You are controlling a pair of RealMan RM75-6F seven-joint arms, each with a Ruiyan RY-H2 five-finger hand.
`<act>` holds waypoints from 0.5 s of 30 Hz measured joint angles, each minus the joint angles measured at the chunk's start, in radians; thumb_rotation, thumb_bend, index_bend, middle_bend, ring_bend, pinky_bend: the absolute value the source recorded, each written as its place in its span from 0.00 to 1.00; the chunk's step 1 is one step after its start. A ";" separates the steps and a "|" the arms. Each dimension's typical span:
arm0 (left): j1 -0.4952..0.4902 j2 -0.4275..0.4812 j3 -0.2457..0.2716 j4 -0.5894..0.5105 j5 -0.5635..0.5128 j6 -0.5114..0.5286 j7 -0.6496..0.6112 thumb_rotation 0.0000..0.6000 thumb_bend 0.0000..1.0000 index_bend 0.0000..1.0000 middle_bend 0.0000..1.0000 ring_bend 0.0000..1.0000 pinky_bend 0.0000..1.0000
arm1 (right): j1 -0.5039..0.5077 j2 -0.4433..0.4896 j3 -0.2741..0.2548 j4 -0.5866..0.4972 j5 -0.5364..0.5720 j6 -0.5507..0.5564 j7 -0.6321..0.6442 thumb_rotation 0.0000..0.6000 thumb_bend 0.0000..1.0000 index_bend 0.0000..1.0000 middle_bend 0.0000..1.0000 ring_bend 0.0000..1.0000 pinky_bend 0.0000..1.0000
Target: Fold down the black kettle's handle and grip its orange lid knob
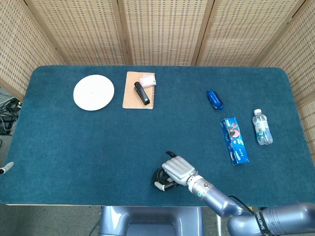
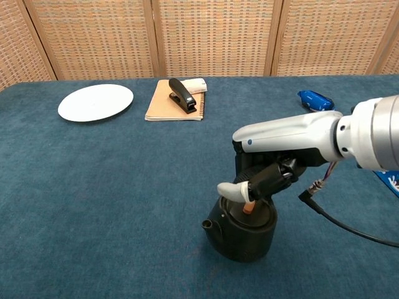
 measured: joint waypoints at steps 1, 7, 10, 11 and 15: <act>0.000 0.000 0.000 0.000 0.000 0.000 0.000 1.00 0.00 0.00 0.00 0.00 0.00 | 0.006 0.001 -0.001 -0.003 0.007 0.001 -0.004 0.52 0.92 1.00 1.00 0.89 0.00; 0.001 0.000 0.000 -0.001 0.001 0.003 0.002 1.00 0.00 0.00 0.00 0.00 0.00 | 0.010 -0.001 -0.003 -0.006 -0.012 0.016 0.000 0.69 0.93 1.00 1.00 0.89 0.00; 0.002 0.000 0.000 -0.001 0.001 0.003 0.002 1.00 0.00 0.00 0.00 0.00 0.00 | 0.007 -0.002 -0.004 -0.003 -0.024 0.028 0.005 0.74 0.94 1.00 1.00 0.90 0.15; 0.002 0.000 0.000 -0.001 0.001 0.004 0.002 1.00 0.00 0.00 0.00 0.00 0.00 | 0.004 -0.004 -0.003 -0.002 -0.026 0.036 0.007 0.79 0.94 1.00 1.00 0.91 0.36; 0.002 0.000 0.000 -0.001 0.001 0.004 0.000 1.00 0.00 0.00 0.00 0.00 0.00 | -0.009 -0.014 -0.003 -0.001 -0.038 0.067 0.016 0.94 0.94 1.00 1.00 0.92 0.90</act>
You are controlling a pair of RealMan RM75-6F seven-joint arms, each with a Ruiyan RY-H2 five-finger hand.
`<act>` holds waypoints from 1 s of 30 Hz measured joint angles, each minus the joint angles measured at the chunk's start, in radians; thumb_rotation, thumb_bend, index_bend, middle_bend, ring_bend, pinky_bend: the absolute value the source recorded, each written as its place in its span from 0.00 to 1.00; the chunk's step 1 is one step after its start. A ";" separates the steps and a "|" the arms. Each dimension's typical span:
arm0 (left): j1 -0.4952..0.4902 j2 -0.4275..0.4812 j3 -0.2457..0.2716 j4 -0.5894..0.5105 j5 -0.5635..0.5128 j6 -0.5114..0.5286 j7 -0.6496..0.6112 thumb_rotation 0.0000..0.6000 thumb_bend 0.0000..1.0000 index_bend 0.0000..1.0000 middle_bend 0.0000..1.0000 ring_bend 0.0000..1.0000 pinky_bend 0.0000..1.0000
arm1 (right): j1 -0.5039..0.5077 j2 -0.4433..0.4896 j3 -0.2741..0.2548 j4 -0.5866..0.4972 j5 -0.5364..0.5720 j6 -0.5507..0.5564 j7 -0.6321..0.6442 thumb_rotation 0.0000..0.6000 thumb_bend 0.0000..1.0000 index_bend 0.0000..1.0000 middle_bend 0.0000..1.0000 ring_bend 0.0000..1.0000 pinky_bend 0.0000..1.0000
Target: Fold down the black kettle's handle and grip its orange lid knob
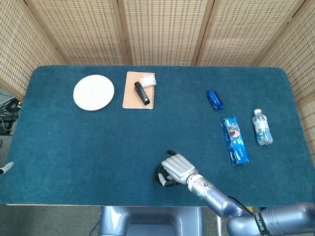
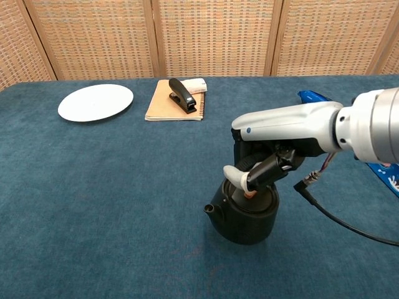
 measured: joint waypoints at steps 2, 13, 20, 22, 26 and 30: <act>0.000 0.000 0.000 0.000 0.001 0.001 0.000 1.00 0.00 0.00 0.00 0.00 0.00 | -0.003 -0.003 -0.002 0.002 -0.009 0.014 -0.009 0.97 0.94 1.00 1.00 0.92 0.96; 0.002 0.002 0.000 -0.002 0.002 0.003 -0.002 1.00 0.00 0.00 0.00 0.00 0.00 | -0.008 -0.004 0.005 0.000 -0.017 0.033 -0.016 0.99 0.94 1.00 1.00 0.92 1.00; 0.003 0.003 0.000 -0.001 0.002 0.003 -0.005 1.00 0.00 0.00 0.00 0.00 0.00 | 0.018 0.007 0.036 -0.008 0.020 0.055 -0.053 1.00 0.96 1.00 1.00 0.92 1.00; 0.003 0.003 0.000 -0.001 0.002 0.003 -0.006 1.00 0.00 0.00 0.00 0.00 0.00 | 0.030 0.010 0.046 -0.011 0.043 0.062 -0.068 1.00 0.96 1.00 1.00 0.92 1.00; 0.003 0.003 -0.001 0.000 0.001 0.002 -0.009 1.00 0.00 0.00 0.00 0.00 0.00 | 0.064 0.015 0.073 -0.020 0.113 0.080 -0.102 1.00 0.96 1.00 1.00 0.92 1.00; 0.002 0.003 0.000 0.001 0.001 0.000 -0.010 1.00 0.00 0.00 0.00 0.00 0.00 | 0.100 0.015 0.098 -0.029 0.180 0.103 -0.139 1.00 0.96 1.00 1.00 0.92 1.00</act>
